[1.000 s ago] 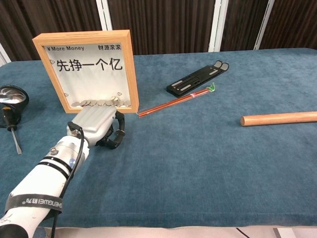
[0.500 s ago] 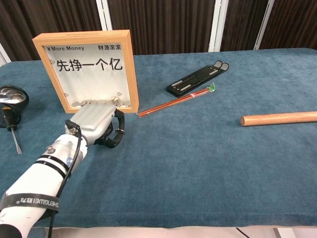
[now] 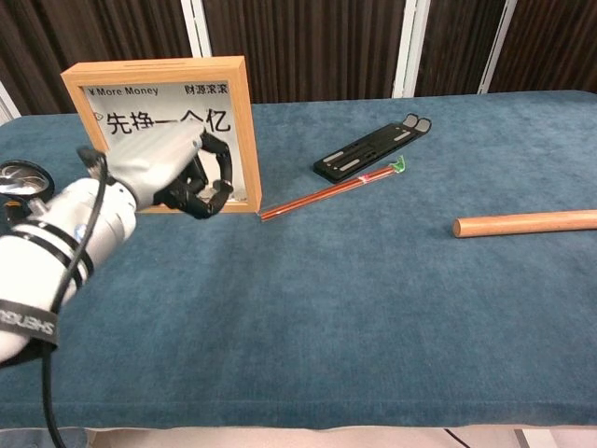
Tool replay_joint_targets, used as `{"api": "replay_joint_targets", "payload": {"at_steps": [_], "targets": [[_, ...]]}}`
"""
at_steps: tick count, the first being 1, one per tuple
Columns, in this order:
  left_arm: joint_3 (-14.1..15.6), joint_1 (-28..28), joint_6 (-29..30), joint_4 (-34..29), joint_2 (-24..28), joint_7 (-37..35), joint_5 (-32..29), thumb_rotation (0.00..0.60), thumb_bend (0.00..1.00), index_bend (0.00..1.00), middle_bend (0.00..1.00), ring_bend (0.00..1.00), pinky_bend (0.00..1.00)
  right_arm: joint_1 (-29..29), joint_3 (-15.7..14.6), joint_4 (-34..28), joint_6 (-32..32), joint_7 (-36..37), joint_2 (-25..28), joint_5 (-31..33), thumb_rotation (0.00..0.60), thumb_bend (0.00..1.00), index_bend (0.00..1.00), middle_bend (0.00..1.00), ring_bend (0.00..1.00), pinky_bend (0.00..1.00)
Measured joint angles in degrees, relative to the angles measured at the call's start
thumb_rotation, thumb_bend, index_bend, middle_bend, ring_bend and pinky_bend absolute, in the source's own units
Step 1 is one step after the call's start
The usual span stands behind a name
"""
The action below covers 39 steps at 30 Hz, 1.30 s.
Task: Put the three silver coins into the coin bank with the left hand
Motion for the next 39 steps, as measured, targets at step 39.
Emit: {"api": "replay_joint_targets", "payload": {"at_steps": [39], "targets": [[-12.2,-19.0,3.7,-4.8,18.0,16.7,-35.2,0.6,0.45,0.59,1.0,1.0,1.0,1.1,0.7,-1.2,-1.7,1.5,1.0,2.2,0.6,0.22,0.0,0.0,0.0,0.0]]}}
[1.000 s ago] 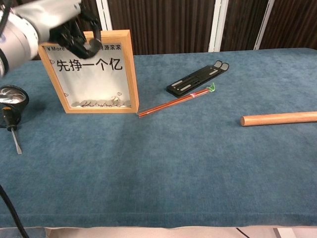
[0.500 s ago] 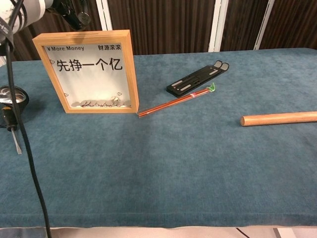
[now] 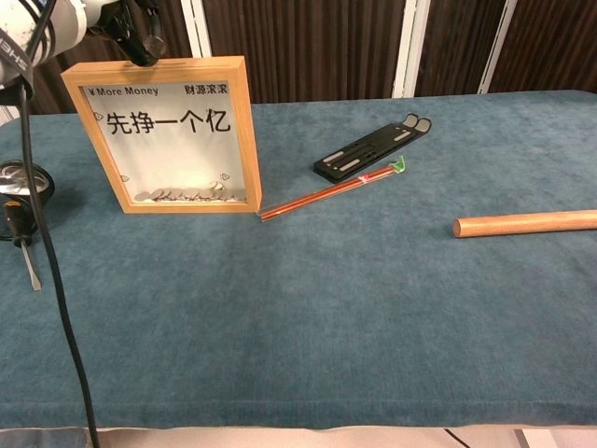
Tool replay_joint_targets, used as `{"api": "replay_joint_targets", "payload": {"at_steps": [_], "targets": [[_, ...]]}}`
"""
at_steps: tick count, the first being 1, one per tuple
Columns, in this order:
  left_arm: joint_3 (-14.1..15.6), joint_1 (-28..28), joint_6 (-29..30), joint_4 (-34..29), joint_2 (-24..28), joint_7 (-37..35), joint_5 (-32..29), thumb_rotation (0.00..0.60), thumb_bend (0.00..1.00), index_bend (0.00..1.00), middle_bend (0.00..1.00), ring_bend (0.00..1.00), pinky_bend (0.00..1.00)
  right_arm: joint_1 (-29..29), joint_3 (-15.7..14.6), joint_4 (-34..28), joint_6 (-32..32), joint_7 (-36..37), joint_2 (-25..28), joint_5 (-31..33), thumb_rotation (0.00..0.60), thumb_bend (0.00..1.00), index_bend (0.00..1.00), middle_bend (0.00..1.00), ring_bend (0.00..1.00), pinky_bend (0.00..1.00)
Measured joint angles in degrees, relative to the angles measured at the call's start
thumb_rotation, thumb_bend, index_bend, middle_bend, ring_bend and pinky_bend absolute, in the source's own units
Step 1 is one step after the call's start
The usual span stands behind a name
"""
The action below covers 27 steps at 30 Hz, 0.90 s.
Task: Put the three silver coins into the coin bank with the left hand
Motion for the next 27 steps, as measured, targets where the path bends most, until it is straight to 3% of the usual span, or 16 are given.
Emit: {"api": "replay_joint_targets", "payload": {"at_steps": [10,27], "targets": [[2.7,-1.7,0.1,2.1,-0.3,-2.2,0.0,0.6,0.45,0.58,1.0,1.0,1.0,-0.2,0.0,0.2,0.5,0.6,0.1,-0.1,0.6,0.22,0.0,0.0,0.0,0.0],[4.9,-2.8,-0.3,2.4,0.8,-4.0,-0.9,0.6,0.45,0.56,1.0,1.0,1.0,-0.4,0.1,0.2,0.5,0.5,0.1,0.2,0.6,0.22,0.0,0.0,0.0,0.0]]}}
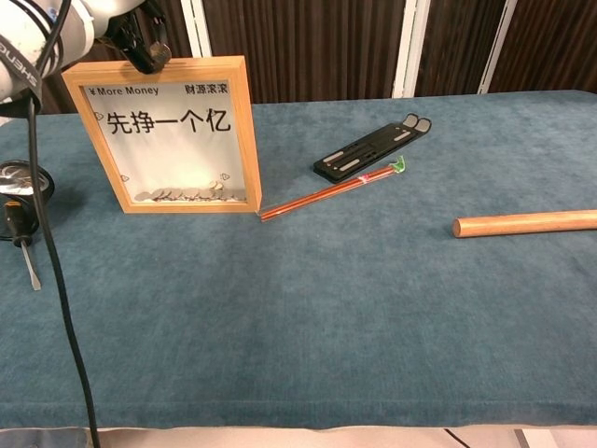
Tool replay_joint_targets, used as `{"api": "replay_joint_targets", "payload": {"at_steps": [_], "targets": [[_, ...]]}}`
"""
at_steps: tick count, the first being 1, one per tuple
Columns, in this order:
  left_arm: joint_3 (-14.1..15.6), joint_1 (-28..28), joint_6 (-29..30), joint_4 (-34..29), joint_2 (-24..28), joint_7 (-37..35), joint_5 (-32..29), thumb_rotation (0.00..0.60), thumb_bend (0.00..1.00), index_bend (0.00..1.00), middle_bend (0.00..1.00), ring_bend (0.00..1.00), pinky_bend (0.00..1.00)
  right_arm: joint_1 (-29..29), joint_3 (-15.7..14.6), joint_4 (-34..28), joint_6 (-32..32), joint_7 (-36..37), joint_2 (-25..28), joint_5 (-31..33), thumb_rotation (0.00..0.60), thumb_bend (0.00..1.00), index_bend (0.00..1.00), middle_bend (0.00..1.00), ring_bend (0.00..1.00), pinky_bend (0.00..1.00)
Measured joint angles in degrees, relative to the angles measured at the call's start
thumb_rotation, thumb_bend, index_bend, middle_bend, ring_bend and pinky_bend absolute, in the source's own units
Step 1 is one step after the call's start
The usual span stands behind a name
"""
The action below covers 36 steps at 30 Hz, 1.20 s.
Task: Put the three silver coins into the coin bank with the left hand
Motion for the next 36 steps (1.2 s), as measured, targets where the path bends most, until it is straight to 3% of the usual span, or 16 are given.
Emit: {"api": "replay_joint_targets", "payload": {"at_steps": [25,30,32,34,36], "targets": [[1.6,-0.7,1.3,-1.4,1.0,-2.9,1.5,0.6,0.44,0.45,1.0,1.0,1.0,-0.1,0.0,0.0,0.0,-0.1,0.0,0.0,0.6,0.22,0.0,0.0,0.0,0.0],[1.7,0.3,2.4,-5.0,2.3,-5.4,5.4,0.6,0.43,0.32,1.0,1.0,1.0,0.1,0.0,0.0,-0.4,-0.3,0.0,0.1,0.6,0.22,0.0,0.0,0.0,0.0],[2.2,1.3,3.2,-8.3,3.6,-6.6,8.0,0.6,0.42,0.26,0.93,0.96,0.98,0.1,-0.1,0.0,-0.5,-0.5,-0.1,-0.1,0.6,0.22,0.0,0.0,0.0,0.0],[3.1,3.0,4.2,-12.6,5.5,-8.0,11.1,0.6,0.42,0.24,0.78,0.84,0.91,0.1,-0.2,0.0,-0.4,-0.6,-0.1,-0.3,0.6,0.22,0.0,0.0,0.0,0.0],[4.5,5.0,5.4,-17.1,7.5,-9.5,14.6,0.6,0.42,0.21,0.56,0.59,0.73,0.0,-0.3,0.0,-0.2,-0.9,-0.2,-0.6,0.6,0.22,0.0,0.0,0.0,0.0]]}}
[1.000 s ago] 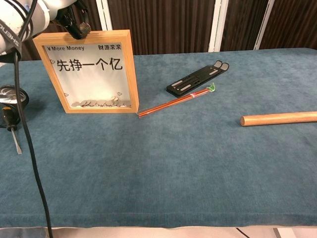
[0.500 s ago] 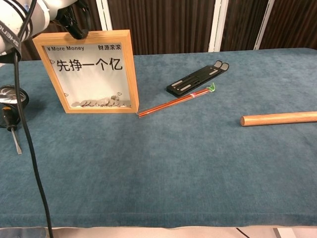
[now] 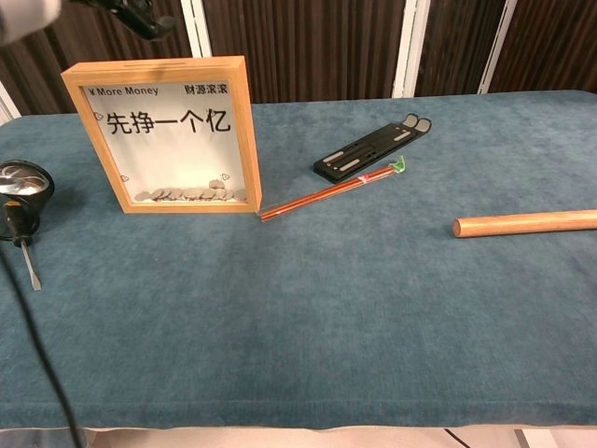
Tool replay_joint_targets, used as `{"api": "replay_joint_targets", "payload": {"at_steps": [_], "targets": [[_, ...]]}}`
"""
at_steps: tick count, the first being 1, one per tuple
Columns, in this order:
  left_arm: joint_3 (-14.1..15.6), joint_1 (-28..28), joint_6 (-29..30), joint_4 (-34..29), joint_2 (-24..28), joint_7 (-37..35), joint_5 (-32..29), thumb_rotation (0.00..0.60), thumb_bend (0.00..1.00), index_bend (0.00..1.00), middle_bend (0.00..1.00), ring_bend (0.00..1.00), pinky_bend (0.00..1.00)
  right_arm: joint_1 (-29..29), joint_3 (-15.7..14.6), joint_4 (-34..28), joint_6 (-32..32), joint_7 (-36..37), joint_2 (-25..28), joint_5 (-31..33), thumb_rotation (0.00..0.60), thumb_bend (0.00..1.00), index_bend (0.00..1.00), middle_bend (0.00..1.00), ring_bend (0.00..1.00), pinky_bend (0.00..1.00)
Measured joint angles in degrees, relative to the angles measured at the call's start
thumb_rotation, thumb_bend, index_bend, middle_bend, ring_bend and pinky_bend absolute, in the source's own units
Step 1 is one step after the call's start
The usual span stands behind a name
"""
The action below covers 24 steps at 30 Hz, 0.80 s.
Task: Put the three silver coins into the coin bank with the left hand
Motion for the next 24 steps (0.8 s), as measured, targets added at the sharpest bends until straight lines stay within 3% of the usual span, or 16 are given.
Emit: {"api": "replay_joint_targets", "payload": {"at_steps": [3,5,10,13,15,19,24], "targets": [[4.2,4.7,1.9,-7.0,3.8,-3.4,8.0,0.6,0.41,0.14,0.29,0.25,0.43,-0.1,-0.2,0.1,0.1,-0.7,-0.2,-0.5,0.6,0.22,0.0,0.0,0.0,0.0],[8.7,8.8,3.3,-10.0,6.4,-6.5,15.0,0.6,0.4,0.1,0.19,0.12,0.27,-0.1,-0.3,0.0,0.0,-1.4,-0.5,-0.7,0.6,0.22,0.0,0.0,0.0,0.0],[23.0,21.7,9.4,-9.9,10.0,-17.0,35.8,0.6,0.38,0.06,0.08,0.01,0.16,0.2,-0.5,-0.3,-0.7,-3.9,-1.2,-1.3,0.6,0.22,0.0,0.0,0.0,0.0],[31.9,31.5,14.4,-4.2,10.3,-23.4,45.9,0.6,0.37,0.03,0.04,0.0,0.13,0.3,-0.6,-0.7,-1.2,-5.8,-1.8,-1.8,0.6,0.22,0.0,0.0,0.0,0.0],[35.5,36.5,17.0,0.7,9.9,-26.9,49.3,0.6,0.37,0.03,0.04,0.0,0.12,0.3,-0.7,-1.0,-1.2,-7.0,-2.3,-2.2,0.6,0.22,0.0,0.0,0.0,0.0],[37.3,44.0,21.3,11.9,8.5,-34.7,50.7,0.6,0.37,0.02,0.03,0.0,0.12,0.3,-0.5,-1.3,-0.9,-8.4,-3.1,-2.6,0.6,0.22,0.0,0.0,0.0,0.0],[35.8,46.7,23.2,15.4,8.1,-37.5,50.6,0.6,0.37,0.01,0.03,0.0,0.12,0.3,0.0,-1.6,-1.0,-8.5,-3.1,-1.5,0.6,0.22,0.0,0.0,0.0,0.0]]}}
